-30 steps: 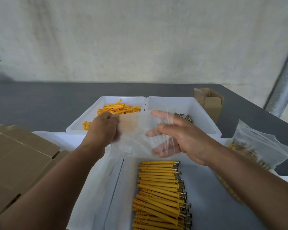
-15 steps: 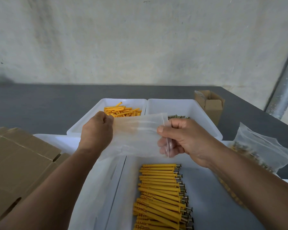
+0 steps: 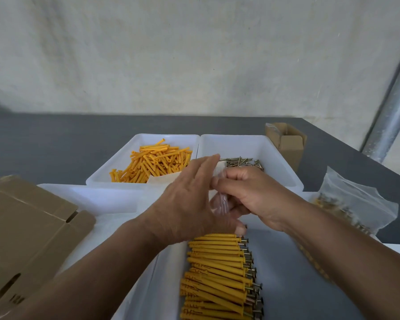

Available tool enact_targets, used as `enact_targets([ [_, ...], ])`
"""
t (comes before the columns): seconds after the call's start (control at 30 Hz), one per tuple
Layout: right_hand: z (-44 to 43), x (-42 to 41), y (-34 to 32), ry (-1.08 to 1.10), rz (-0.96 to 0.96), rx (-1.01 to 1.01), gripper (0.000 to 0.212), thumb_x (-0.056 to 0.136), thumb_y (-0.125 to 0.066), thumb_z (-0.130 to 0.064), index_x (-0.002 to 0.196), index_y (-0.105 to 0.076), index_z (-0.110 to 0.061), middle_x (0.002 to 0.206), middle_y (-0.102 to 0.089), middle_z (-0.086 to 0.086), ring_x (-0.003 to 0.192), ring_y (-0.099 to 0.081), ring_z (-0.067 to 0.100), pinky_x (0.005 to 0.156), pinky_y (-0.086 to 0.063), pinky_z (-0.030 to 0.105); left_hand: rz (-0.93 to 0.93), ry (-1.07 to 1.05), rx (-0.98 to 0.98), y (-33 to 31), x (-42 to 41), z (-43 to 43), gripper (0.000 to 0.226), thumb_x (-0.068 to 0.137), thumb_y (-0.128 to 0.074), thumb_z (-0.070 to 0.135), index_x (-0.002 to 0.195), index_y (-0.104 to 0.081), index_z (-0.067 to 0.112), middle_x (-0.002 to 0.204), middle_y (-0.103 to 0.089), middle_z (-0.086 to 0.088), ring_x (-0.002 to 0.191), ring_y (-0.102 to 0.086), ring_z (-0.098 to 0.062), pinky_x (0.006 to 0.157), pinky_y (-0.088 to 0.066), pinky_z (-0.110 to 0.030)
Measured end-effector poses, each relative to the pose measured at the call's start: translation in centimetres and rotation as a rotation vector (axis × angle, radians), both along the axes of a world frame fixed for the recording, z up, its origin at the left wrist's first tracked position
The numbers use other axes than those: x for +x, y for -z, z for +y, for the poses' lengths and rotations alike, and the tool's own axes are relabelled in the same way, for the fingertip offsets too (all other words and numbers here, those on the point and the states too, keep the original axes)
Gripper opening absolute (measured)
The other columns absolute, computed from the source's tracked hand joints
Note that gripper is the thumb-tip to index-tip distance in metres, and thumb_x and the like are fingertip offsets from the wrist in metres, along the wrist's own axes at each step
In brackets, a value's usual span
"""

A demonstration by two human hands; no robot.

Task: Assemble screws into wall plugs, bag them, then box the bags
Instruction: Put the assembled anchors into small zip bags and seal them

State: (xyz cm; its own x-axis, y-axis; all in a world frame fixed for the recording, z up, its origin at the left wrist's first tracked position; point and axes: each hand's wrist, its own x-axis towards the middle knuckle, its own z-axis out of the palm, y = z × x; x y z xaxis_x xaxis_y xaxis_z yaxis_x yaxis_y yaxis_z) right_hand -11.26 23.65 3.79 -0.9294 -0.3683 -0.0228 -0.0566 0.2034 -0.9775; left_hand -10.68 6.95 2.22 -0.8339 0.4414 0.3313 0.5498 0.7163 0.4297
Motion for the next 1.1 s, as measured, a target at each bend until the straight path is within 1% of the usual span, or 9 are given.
enact_targets([
  [0.07, -0.1, 0.1, 0.0, -0.023, -0.013, 0.010, 0.024, 0.095, -0.063, -0.027, 0.097, -0.068, -0.003, 0.076, -0.074, 0.010, 0.066, -0.070, 0.022, 0.058, -0.056, 0.028, 0.036, -0.002, -0.090, 0.4, -0.3, 0.0, 0.142, 0.048, -0.078, 0.074, 0.155, 0.003, 0.026, 0.157, -0.006, 0.017, 0.143, -0.007, -0.002, 0.115, -0.018, -0.022],
  [0.17, -0.2, 0.1, 0.0, -0.041, -0.006, 0.045, 0.021, 0.095, -0.062, -0.023, 0.094, -0.067, -0.002, 0.075, -0.073, 0.011, 0.068, -0.069, 0.025, 0.059, -0.056, 0.028, 0.063, -0.022, -0.159, 0.8, -0.5, -0.1, 0.147, 0.047, -0.079, 0.073, 0.154, 0.009, 0.024, 0.159, 0.000, 0.012, 0.145, 0.000, -0.004, 0.118, -0.009, -0.024],
  [0.27, -0.2, 0.3, -0.1, -0.048, -0.009, 0.071, 0.018, 0.096, -0.061, -0.021, 0.088, -0.067, -0.006, 0.076, -0.074, 0.011, 0.071, -0.070, 0.028, 0.058, -0.057, 0.027, 0.046, -0.036, -0.153, 0.9, -0.6, -0.2, 0.144, 0.047, -0.081, 0.071, 0.154, 0.006, 0.026, 0.156, -0.011, 0.010, 0.143, -0.009, -0.008, 0.114, -0.014, -0.024],
  [0.43, 0.3, 0.2, -0.5, -0.045, -0.008, 0.064, 0.015, 0.095, -0.062, -0.020, 0.085, -0.066, -0.010, 0.075, -0.073, 0.012, 0.066, -0.070, 0.020, 0.058, -0.056, 0.027, 0.003, -0.049, -0.126, 1.0, -0.8, -0.3, 0.130, 0.049, -0.080, 0.071, 0.151, -0.010, 0.029, 0.134, -0.030, 0.011, 0.124, -0.032, -0.008, 0.098, -0.030, -0.021],
  [0.57, 0.3, 0.0, -0.3, 0.018, 0.025, 0.093, 0.011, 0.093, -0.065, -0.015, 0.089, -0.064, -0.006, 0.073, -0.073, 0.010, 0.062, -0.069, 0.019, 0.052, -0.053, 0.025, -0.079, -0.040, -0.122, 0.9, -0.8, -0.4, 0.132, 0.045, -0.080, 0.073, 0.149, -0.008, 0.034, 0.129, -0.027, 0.015, 0.120, -0.032, -0.006, 0.094, -0.034, -0.023],
  [0.7, 0.3, 0.2, -0.5, 0.051, 0.071, 0.092, 0.010, 0.090, -0.069, -0.016, 0.086, -0.064, -0.008, 0.068, -0.072, 0.006, 0.058, -0.069, 0.017, 0.049, -0.052, 0.023, -0.130, -0.017, -0.127, 1.0, -0.9, -0.4, 0.133, 0.045, -0.083, 0.069, 0.149, -0.006, 0.036, 0.137, -0.026, 0.013, 0.125, -0.028, -0.007, 0.097, -0.031, -0.024],
  [0.87, 0.2, 0.3, -0.6, 0.047, 0.075, 0.076, 0.011, 0.089, -0.070, -0.015, 0.083, -0.063, -0.009, 0.064, -0.070, 0.004, 0.056, -0.068, 0.016, 0.048, -0.051, 0.022, -0.140, -0.019, -0.078, 1.1, -0.9, -0.6, 0.125, 0.048, -0.084, 0.064, 0.147, -0.014, 0.034, 0.145, -0.029, 0.009, 0.132, -0.030, -0.010, 0.102, -0.032, -0.026],
  [0.97, 0.2, 0.3, -0.6, 0.036, 0.063, 0.075, 0.011, 0.090, -0.069, -0.016, 0.084, -0.063, -0.008, 0.065, -0.070, 0.005, 0.057, -0.068, 0.017, 0.048, -0.051, 0.023, -0.132, -0.022, -0.058, 1.1, -0.9, -0.6, 0.118, 0.049, -0.086, 0.061, 0.144, -0.021, 0.031, 0.139, -0.036, 0.009, 0.127, -0.036, -0.011, 0.101, -0.036, -0.028],
  [1.1, 1.3, -0.2, -1.8, 0.057, 0.015, 0.170, 0.010, 0.090, -0.060, -0.014, 0.086, -0.066, -0.007, 0.067, -0.071, 0.008, 0.059, -0.070, 0.023, 0.048, -0.053, 0.027, -0.108, -0.058, -0.022, 0.7, -0.8, -0.7, 0.112, 0.049, -0.085, 0.060, 0.139, -0.026, 0.030, 0.127, -0.041, 0.011, 0.116, -0.040, -0.011, 0.091, -0.036, -0.026],
])
